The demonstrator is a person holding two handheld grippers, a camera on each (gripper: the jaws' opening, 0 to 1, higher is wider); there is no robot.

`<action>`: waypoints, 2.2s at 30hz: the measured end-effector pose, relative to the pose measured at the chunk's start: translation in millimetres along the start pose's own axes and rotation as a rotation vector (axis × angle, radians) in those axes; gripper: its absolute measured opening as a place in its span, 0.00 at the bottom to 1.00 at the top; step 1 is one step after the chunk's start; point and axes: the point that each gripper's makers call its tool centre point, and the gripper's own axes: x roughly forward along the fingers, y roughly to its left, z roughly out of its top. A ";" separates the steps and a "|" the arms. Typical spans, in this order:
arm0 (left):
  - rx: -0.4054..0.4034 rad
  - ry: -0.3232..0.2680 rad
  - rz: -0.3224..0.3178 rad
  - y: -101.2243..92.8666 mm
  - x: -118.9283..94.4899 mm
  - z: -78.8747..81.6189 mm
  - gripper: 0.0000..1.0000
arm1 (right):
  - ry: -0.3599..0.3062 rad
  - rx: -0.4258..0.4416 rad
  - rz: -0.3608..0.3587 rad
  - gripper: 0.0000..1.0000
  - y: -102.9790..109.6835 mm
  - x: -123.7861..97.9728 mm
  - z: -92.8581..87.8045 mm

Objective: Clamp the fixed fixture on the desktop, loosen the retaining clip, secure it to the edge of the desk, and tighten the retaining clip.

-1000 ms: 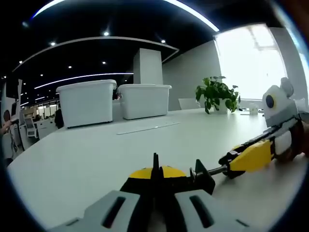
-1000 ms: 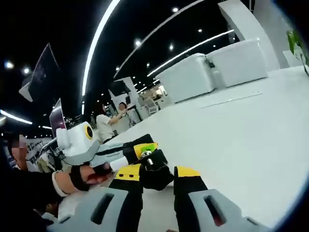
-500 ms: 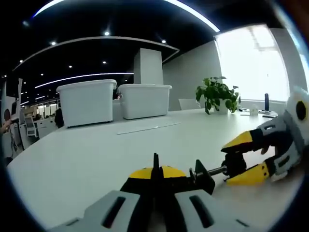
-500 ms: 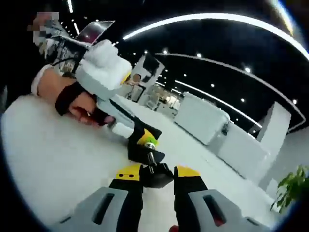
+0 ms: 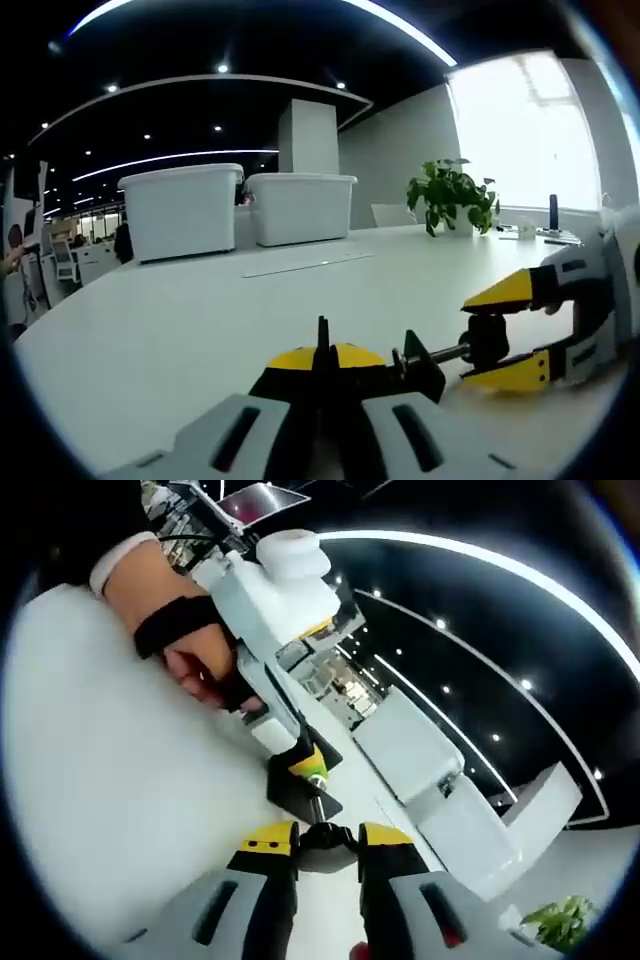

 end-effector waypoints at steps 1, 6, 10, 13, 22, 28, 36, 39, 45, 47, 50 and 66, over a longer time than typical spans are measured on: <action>-0.001 0.000 0.000 -0.1 0.0 0.0 0.04 | 0.000 0.001 0.000 0.21 -0.5 0.8 0.0; 0.002 0.000 0.001 -0.2 -0.1 0.2 0.04 | 0.006 0.037 0.023 0.24 -0.7 1.0 1.6; 0.005 0.000 0.002 -0.2 -0.2 0.4 0.04 | -0.026 0.441 0.078 0.44 -2.4 1.4 5.6; 0.004 0.000 0.002 -0.2 -0.2 0.5 0.04 | -0.027 0.766 0.098 0.46 -8.7 -0.1 -0.8; 0.000 -0.001 -0.006 -1.0 -2.2 0.8 0.04 | 0.090 1.232 0.174 0.25 0.4 10.0 -27.1; 0.001 -0.001 -0.005 -0.9 -3.0 0.7 0.04 | 0.085 1.221 0.168 0.24 1.1 8.0 -24.2; -0.003 0.000 0.000 0.9 -2.2 0.8 0.04 | 0.036 0.720 0.112 0.24 -0.7 7.3 -15.4; -0.004 0.000 0.000 0.9 -2.1 0.8 0.04 | 0.038 0.544 0.082 0.24 -1.0 7.2 -13.6; -0.006 0.001 -0.001 1.0 -1.6 0.6 0.04 | 0.029 0.323 0.040 0.24 2.7 4.6 -7.6; -0.006 0.001 0.000 1.2 -1.2 0.5 0.04 | 0.030 0.324 0.037 0.24 1.8 5.4 -8.9; -0.008 0.001 0.000 1.4 -0.8 0.4 0.04 | 0.031 0.312 0.029 0.24 0.0 6.4 -10.5; -0.004 0.001 -0.003 0.8 -0.3 1.0 0.04 | -0.025 1.217 0.139 0.34 -25.3 2.0 -23.7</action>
